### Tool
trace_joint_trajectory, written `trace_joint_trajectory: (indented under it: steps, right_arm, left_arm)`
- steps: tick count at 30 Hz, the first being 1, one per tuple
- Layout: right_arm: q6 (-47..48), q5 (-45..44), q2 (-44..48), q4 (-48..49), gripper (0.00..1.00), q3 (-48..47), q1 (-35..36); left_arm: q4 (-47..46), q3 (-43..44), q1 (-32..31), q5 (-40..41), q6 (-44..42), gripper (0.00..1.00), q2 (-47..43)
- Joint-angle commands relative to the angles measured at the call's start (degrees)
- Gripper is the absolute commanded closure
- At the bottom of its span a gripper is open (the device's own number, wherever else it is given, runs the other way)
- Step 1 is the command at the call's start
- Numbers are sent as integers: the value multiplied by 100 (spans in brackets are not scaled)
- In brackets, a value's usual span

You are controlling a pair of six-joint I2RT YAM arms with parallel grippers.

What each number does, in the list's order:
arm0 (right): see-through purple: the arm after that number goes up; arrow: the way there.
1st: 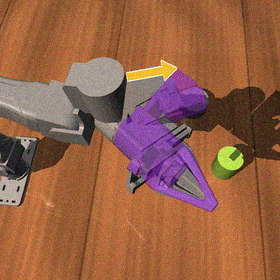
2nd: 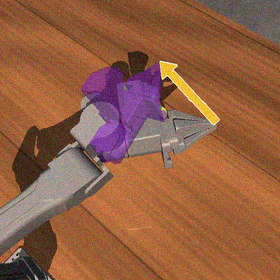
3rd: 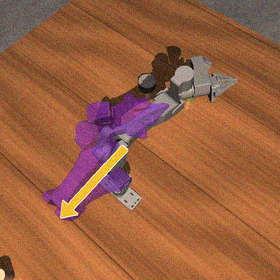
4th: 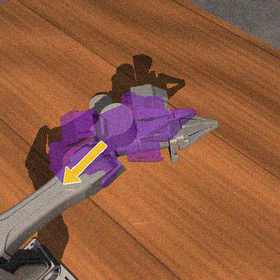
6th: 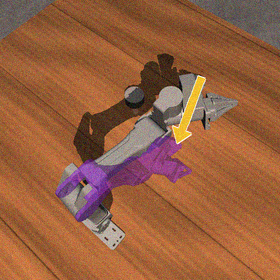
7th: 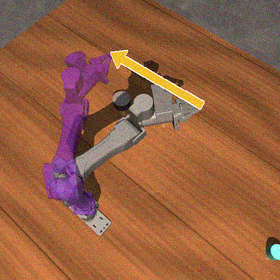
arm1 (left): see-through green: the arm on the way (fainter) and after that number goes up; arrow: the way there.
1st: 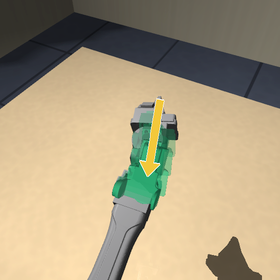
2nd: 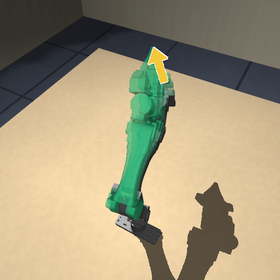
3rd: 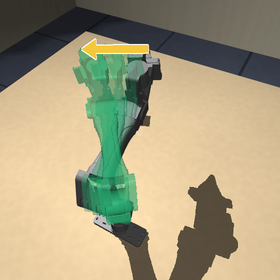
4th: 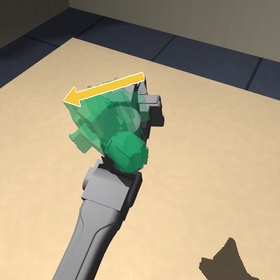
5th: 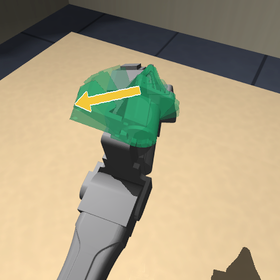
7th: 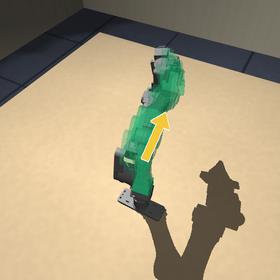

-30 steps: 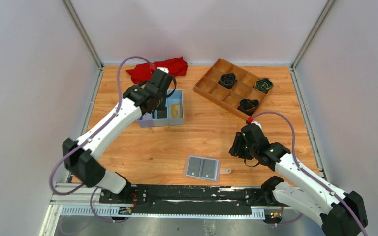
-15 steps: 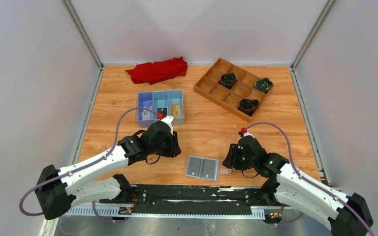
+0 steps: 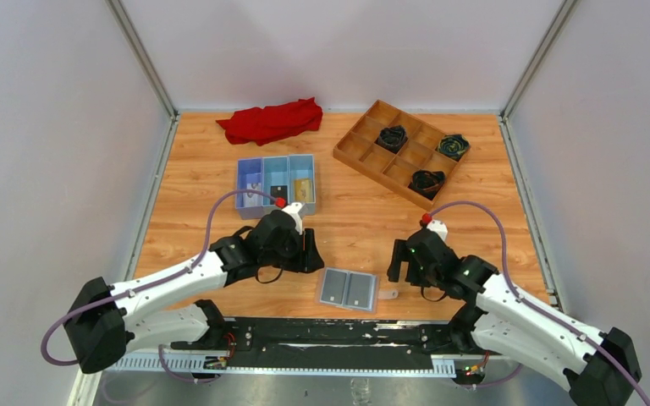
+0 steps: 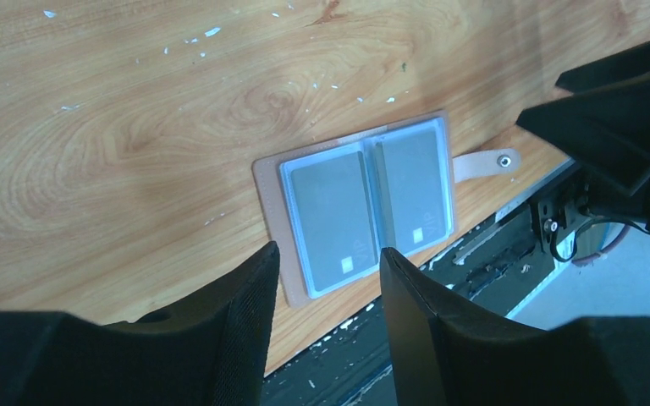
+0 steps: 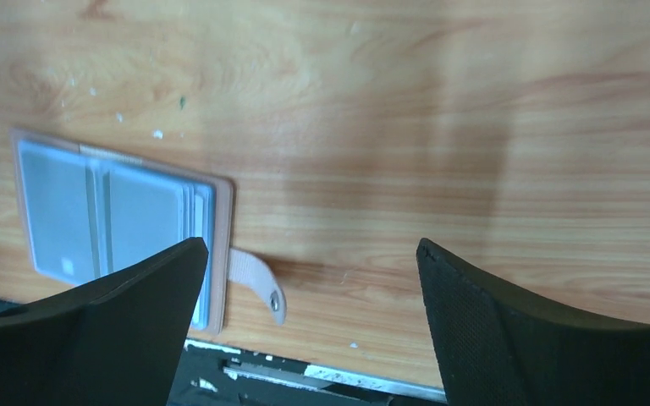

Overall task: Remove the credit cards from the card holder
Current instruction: Reset both arms

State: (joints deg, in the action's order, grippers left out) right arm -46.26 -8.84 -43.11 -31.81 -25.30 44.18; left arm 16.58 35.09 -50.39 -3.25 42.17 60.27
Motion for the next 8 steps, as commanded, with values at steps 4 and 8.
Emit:
trace_joint_trajectory:
  steps: [4,8]
  right_arm:
    - [141,-1377,11,-651,2,-388,63]
    - [159,-1482,273,-589,1,-334,64]
  left_arm:
    - [-189,78,-32,8,-163,48,-30]
    - [-244,68,-32,25,-183,48,-44]
